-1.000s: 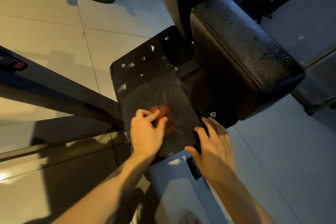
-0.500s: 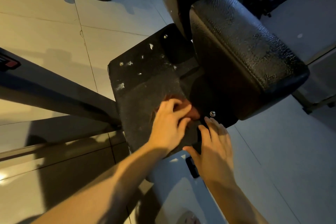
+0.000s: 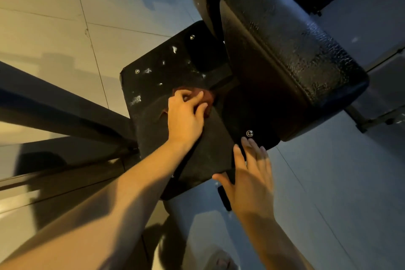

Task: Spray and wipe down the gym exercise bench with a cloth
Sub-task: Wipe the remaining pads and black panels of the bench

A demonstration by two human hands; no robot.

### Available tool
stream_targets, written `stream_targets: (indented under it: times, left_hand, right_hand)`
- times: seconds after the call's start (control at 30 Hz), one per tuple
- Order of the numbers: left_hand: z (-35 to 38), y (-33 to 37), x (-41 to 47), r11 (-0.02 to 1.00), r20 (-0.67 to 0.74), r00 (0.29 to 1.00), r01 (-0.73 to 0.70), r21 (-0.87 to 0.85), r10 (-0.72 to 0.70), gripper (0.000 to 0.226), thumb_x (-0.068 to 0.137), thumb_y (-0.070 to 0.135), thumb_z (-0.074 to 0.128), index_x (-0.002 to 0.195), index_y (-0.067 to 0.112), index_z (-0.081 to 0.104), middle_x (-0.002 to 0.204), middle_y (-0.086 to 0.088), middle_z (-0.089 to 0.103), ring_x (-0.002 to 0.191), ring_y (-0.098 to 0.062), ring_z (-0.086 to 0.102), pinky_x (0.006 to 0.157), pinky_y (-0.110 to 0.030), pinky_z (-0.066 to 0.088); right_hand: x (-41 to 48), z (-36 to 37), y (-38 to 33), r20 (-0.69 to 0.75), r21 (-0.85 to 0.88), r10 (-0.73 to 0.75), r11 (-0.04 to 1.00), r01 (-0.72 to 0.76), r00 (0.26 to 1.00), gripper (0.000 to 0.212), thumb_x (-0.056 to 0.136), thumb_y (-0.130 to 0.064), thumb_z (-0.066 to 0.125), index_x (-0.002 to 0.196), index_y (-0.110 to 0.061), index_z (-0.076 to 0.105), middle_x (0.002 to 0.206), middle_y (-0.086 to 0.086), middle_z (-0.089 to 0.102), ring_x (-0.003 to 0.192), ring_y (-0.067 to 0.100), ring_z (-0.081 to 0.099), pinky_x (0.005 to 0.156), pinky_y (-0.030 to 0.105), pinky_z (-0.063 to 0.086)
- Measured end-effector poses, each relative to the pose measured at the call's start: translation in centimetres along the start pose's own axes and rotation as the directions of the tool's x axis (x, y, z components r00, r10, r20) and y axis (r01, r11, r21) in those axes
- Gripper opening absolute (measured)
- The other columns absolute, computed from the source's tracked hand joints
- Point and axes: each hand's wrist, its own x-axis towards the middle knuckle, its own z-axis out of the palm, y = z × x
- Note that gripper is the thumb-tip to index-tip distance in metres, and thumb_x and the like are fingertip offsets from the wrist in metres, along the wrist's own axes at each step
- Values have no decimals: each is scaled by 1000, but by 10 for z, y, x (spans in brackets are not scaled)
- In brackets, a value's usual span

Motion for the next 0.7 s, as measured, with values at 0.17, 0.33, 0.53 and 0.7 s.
stream_targets:
  times: [0.17,0.33,0.53,0.7]
  left_hand:
    - [0,37,-27,896,275,853,-416,-159,444,35,98,28,63,132,20,70,134,-7,52,124,-24,44,109,-33,34]
    - [-6,-2,11,998,53,998,-42,38,40,34,100,31,60,131,22,70,135,-9,52,121,-32,48,107,-40,40]
    - [-1,47,-31,927,264,889,-356,-120,376,34,99,22,61,132,20,70,133,-4,50,121,-22,41,104,-32,38]
    - [-7,14,4,999,85,996,-33,20,31,33,99,29,61,130,23,70,132,-7,51,121,-30,47,105,-42,43]
  right_hand:
    - [0,-1,0,2,-10,2,1000,-2,1000,86,73,-63,77,134,-5,64,144,16,58,142,31,44,120,44,24]
    - [-1,2,-2,-24,-20,2,1000,-3,1000,85,75,-61,77,136,-3,62,146,16,56,144,30,37,121,44,22]
    - [0,1,-3,-20,-20,19,1000,-20,1000,88,72,-62,79,136,-4,62,145,17,57,144,30,35,121,44,20]
    - [-1,3,-5,-11,-37,10,999,-10,1000,90,73,-62,77,138,-2,60,146,19,55,144,34,36,122,45,17]
